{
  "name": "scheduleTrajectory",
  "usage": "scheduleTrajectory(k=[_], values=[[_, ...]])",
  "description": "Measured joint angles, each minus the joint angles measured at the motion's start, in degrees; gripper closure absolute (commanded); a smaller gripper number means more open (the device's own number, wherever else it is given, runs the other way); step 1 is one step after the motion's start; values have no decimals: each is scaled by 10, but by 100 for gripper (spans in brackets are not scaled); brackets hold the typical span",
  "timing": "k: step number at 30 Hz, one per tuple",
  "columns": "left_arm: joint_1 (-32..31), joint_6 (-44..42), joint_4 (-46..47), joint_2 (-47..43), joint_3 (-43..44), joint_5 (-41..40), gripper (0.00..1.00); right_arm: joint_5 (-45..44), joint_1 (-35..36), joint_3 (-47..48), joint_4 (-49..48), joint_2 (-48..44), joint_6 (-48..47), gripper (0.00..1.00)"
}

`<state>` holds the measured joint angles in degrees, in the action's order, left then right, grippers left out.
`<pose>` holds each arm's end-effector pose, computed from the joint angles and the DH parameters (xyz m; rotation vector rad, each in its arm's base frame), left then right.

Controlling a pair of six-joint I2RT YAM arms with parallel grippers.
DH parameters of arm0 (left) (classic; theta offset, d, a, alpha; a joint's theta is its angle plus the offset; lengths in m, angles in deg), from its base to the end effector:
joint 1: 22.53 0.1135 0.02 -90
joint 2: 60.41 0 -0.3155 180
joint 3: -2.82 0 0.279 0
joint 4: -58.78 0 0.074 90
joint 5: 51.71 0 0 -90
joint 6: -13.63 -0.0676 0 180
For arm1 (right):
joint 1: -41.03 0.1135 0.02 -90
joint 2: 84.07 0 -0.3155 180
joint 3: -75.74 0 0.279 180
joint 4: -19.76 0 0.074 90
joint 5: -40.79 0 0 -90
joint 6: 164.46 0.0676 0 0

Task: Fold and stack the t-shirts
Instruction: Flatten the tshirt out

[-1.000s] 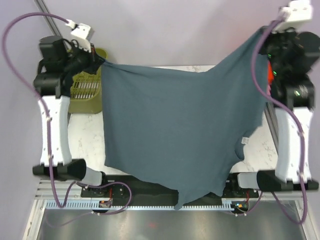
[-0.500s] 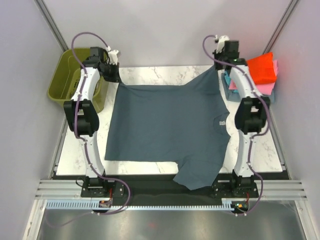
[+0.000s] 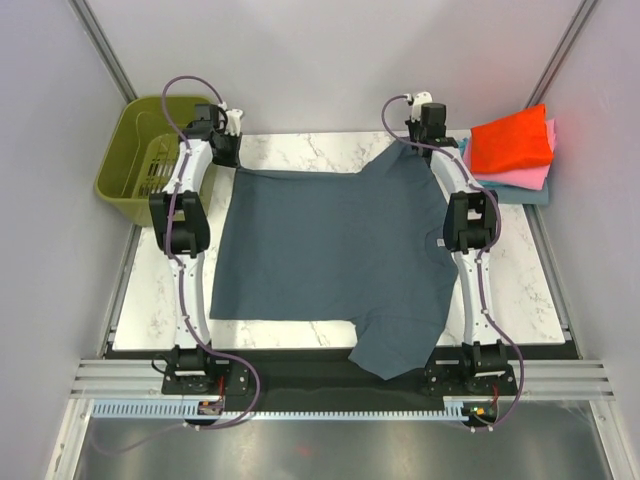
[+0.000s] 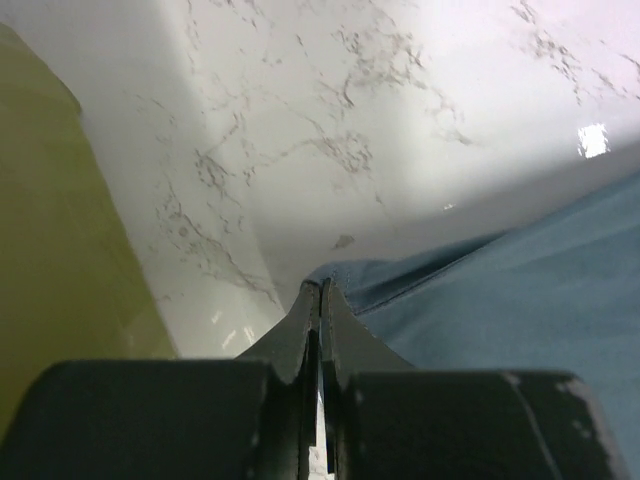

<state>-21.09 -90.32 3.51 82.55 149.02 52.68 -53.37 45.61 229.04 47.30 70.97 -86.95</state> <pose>0.6364 -0.0008 0.2094 0.3722 2.4208 -0.1934 0.7064 0.0517 0.1690 -0.2654 2.0673 -0.1597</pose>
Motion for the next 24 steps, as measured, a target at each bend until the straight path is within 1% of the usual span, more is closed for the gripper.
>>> scheduleTrajectory(k=[8, 13, 17, 20, 24], values=[[-2, 0, 54, 20, 22, -28, 98, -27, 5, 10, -123, 12, -10, 100], [-5, 0, 104, 24, 54, -48, 98, -35, 5, 13, -174, 12, -10, 100], [-9, 0, 137, 26, 64, -59, 98, -34, 5, 13, -190, 12, -11, 100], [-9, 0, 141, 26, 64, -62, 98, -33, 5, 6, -191, 10, -11, 100], [-9, 0, 142, 19, 40, -62, 98, -25, 5, -52, -179, -25, -9, 100]])
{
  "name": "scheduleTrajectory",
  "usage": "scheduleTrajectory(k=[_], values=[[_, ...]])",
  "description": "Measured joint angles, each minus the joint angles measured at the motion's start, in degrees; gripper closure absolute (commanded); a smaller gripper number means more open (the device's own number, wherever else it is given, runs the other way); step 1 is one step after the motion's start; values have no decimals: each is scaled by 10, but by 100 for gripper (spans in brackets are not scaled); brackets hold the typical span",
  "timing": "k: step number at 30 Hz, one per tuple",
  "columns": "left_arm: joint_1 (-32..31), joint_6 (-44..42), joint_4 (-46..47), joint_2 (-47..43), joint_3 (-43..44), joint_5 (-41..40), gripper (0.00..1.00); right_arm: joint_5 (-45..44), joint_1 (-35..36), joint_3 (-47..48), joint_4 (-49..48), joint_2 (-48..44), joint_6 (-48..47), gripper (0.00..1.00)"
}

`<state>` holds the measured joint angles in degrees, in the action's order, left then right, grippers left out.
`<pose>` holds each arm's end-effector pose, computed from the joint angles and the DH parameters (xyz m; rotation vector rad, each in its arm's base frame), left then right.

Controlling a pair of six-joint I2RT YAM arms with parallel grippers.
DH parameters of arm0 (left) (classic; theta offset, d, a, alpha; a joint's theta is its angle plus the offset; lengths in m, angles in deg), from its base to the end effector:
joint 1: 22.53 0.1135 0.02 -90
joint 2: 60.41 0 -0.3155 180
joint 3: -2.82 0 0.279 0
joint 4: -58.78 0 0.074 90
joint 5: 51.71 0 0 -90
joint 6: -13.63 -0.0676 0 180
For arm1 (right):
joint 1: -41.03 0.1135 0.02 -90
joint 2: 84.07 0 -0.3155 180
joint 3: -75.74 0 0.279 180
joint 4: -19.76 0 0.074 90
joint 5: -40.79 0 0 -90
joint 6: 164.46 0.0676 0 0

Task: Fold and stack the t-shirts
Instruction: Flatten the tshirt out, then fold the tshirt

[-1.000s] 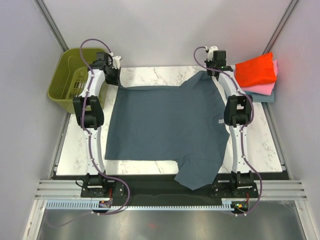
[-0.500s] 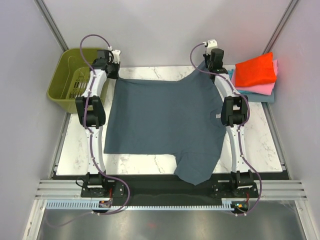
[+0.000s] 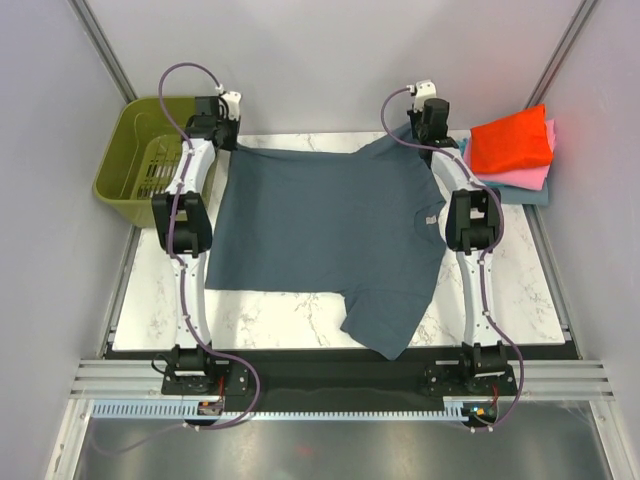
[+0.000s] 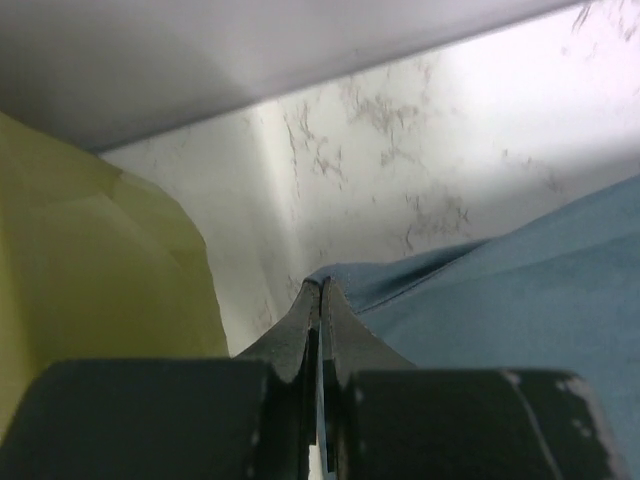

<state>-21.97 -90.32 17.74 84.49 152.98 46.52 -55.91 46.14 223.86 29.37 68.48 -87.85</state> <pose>0.6703 -0.0031 0.2381 0.3349 2.1621 -0.0147 0.7129 0.0558 0.2031 -0.2101 1.8069 -0.2085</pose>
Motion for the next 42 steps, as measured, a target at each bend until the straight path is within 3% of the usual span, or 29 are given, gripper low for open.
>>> scheduleTrajectory(k=[9, 15, 29, 42], values=[[6, -6, -29, -70, -136, 6, 98, 80, 0, -109, 113, -179, 30, 100], [6, -6, -42, -108, -153, 29, 98, 133, 3, -148, 149, -300, 54, 100], [7, -12, -110, -196, -195, 72, 98, 173, 8, -289, 227, -352, 68, 100], [7, -33, -151, -286, -302, 95, 98, 181, 8, -417, 245, -533, 72, 100]])
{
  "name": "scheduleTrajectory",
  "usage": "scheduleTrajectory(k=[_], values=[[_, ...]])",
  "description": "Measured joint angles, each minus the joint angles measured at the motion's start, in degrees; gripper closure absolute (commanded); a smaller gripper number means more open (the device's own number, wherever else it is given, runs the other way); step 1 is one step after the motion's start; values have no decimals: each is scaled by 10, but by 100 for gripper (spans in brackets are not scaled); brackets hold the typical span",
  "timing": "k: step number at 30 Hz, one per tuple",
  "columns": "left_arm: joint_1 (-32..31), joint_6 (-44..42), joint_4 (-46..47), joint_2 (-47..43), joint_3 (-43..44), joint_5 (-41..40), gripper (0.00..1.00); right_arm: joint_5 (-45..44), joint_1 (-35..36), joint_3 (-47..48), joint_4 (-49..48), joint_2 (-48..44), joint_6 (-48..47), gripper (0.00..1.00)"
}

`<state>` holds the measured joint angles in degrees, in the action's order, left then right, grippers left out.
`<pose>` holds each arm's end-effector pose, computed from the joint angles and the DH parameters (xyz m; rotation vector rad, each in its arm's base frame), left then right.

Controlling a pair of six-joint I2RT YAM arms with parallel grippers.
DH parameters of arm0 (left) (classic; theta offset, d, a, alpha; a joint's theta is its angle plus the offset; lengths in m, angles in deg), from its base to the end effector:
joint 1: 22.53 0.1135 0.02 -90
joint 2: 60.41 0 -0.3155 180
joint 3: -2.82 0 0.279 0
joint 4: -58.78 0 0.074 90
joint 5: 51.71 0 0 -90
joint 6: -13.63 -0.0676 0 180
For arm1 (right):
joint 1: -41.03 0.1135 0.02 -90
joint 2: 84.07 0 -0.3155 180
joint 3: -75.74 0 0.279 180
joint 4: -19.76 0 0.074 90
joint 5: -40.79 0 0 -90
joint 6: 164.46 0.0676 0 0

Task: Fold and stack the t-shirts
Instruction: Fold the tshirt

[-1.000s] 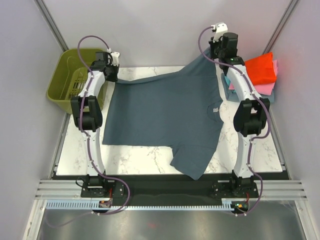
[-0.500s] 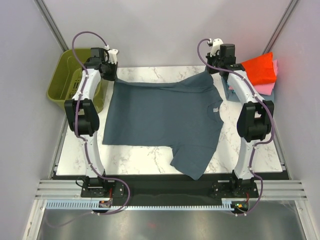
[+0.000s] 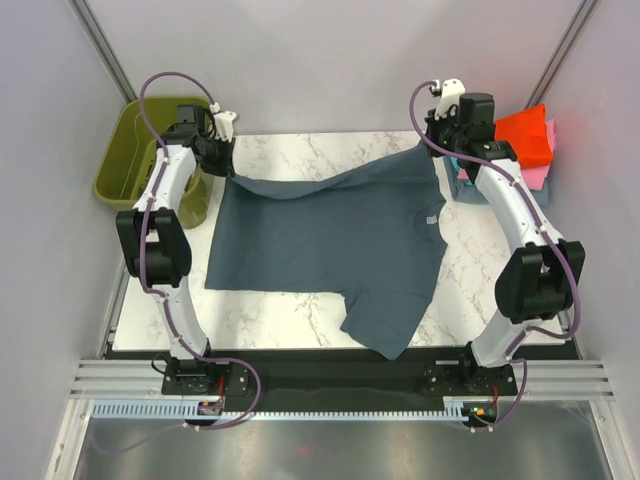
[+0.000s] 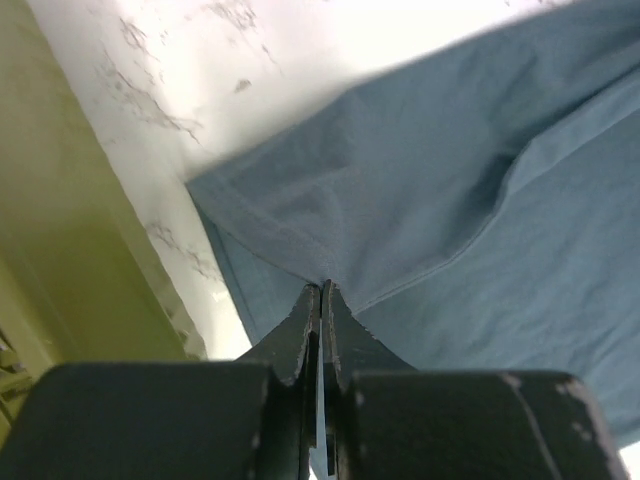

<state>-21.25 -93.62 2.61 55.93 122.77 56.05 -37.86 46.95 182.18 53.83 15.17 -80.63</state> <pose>0.5229 -0.0089 0.3039 0.4668 2.3981 -0.2431 0.4687 0.0620 0.3965 -0.3373 2.0075 0.1992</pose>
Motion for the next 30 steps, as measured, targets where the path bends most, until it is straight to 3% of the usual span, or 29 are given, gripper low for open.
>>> scheduleTrajectory(k=[17, 30], values=[[16, 0, -7, -82, -97, 6, 98, 4, 0, -150, 18, -116, -1, 100], [17, 0, -9, -88, -121, -12, 95, 20, 0, -235, 19, -150, 0, 100]])
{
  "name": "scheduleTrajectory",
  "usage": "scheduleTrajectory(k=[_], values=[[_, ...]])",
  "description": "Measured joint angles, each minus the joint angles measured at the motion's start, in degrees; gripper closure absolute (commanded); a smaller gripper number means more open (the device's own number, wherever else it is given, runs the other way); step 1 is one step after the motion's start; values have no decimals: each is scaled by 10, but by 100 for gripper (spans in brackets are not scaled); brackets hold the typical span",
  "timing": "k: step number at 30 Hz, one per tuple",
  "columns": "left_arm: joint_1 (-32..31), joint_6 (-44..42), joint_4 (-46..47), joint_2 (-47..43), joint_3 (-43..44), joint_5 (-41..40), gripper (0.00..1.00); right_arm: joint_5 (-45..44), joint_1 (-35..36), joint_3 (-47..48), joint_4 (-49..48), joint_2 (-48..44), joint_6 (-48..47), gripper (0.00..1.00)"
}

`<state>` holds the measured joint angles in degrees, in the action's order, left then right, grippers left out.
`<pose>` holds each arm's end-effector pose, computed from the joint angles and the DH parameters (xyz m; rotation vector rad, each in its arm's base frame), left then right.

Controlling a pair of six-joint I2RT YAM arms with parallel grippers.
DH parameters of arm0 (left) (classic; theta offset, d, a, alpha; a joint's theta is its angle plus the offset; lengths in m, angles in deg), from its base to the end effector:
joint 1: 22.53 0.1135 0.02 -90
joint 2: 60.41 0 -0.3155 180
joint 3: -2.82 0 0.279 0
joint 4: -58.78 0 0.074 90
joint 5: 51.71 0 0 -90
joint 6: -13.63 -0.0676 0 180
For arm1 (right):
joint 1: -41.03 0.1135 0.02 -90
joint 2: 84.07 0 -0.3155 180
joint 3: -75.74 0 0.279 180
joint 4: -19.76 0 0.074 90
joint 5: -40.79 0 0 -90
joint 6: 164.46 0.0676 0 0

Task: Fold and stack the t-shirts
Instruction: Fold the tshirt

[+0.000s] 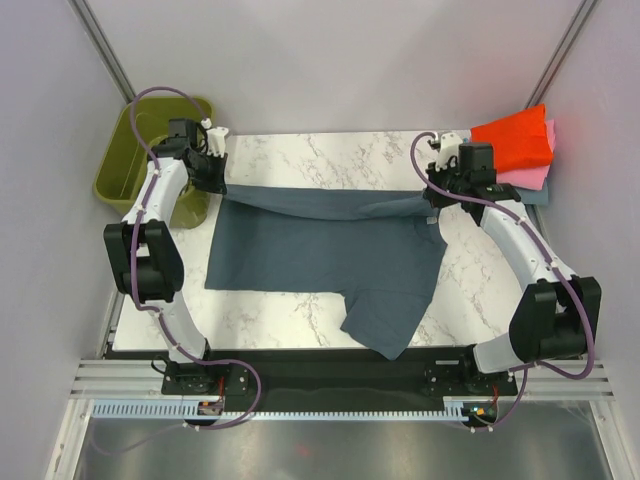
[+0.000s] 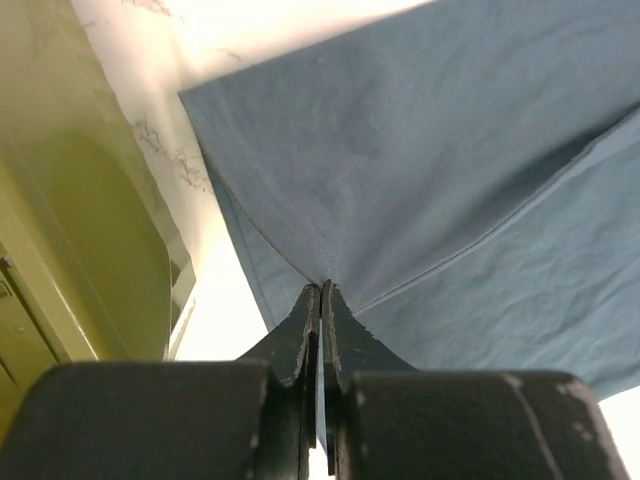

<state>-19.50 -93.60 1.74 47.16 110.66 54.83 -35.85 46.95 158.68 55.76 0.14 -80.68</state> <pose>0.4707 0.0056 0.2995 0.4189 2.4809 -0.2277 0.3747 0.0546 0.3366 -0.3611 2.1830 0.2558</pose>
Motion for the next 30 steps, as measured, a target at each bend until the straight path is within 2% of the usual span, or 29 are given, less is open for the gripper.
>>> scheduleTrajectory(k=[4, 7, 8, 9, 10, 11, 13, 14, 16, 19, 24, 30], values=[[0, 1, -3, 0, -12, -13, 89, 12, 0, -39, 9, -5, 0, 100], [0, 4, -3, 0, -37, -15, 75, 19, 0, -56, 16, -9, 0, 99], [0, 5, -4, 0, -45, -15, 65, 21, 0, -59, 17, -9, 0, 95], [0, 6, -4, 0, -56, -15, 61, 24, 0, -61, 17, -9, 0, 89], [0, 9, -6, 0, -64, -14, 45, 27, 0, -63, 17, -9, 0, 82], [0, 10, -6, 0, -72, -15, 25, 29, 0, -64, 18, -9, 1, 69], [0, 17, -5, 0, -85, -10, 21, 36, 0, -65, 18, -10, 2, 54], [-1, 19, -6, 0, -90, -9, 13, 38, 0, -65, 18, -11, 2, 45], [-5, 20, -7, 0, -94, -6, 1, 41, 0, -65, 21, -15, 2, 39], [-9, 24, -10, -7, -94, 3, 1, 43, 0, -52, 40, -24, 2, 31], [-14, 28, -33, -11, -52, 5, 0, 33, -2, 12, 52, -7, 8, 31], [-51, 54, -35, -5, -7, 6, 1, 68, -32, 106, 42, 143, 47, 37]])
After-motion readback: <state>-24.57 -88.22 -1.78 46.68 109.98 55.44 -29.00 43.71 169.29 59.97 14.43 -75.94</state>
